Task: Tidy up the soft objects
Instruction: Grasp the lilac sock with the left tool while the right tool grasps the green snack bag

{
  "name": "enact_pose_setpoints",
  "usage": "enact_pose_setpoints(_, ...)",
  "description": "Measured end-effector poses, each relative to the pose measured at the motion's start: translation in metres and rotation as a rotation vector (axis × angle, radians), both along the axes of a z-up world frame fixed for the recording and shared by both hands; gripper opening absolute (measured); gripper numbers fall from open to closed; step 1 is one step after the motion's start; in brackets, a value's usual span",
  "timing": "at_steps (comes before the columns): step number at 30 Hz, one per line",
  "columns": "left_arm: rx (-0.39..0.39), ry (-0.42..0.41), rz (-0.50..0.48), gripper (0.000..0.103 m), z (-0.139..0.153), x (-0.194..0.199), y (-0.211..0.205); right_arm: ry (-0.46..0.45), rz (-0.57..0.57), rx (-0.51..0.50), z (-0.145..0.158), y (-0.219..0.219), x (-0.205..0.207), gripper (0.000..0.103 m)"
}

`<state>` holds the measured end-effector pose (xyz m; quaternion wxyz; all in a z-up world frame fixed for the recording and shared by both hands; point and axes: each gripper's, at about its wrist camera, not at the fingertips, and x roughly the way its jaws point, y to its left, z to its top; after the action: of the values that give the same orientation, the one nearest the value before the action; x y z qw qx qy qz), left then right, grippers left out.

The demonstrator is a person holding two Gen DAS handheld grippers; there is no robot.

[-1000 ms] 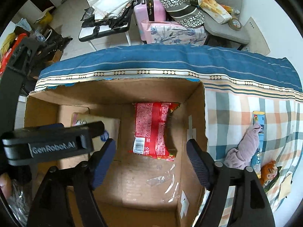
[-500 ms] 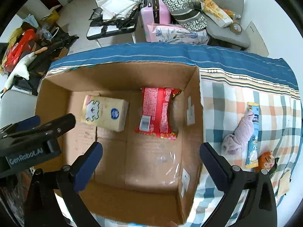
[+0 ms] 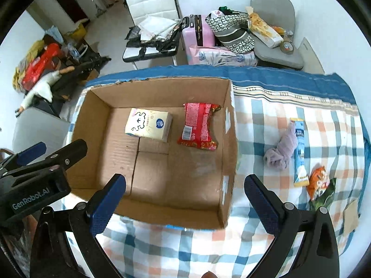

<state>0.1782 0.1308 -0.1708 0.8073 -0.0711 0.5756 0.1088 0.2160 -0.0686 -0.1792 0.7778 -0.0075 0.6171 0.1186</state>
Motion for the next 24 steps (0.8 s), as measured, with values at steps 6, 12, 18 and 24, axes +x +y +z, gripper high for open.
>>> enact_pose_setpoints(6,0.001,-0.037,-0.085,0.102,0.026,0.005,-0.056,-0.02,-0.107,0.074,0.02,-0.056,-0.012,0.103)
enact_pose_setpoints(12,-0.073,0.006,-0.239,0.102,0.019,0.033,-0.15,-0.017,-0.321,0.103,0.023,-0.165,-0.02,0.103)
enact_pose_setpoints(18,-0.163,0.159,-0.335,0.102,-0.035,0.078,-0.235,0.03,-0.542,0.082,-0.004,-0.28,-0.032,0.103)
enact_pose_setpoints(24,-0.137,0.309,-0.395,0.096,-0.111,0.125,-0.291,0.126,-0.735,0.115,-0.065,-0.38,-0.041,0.103)
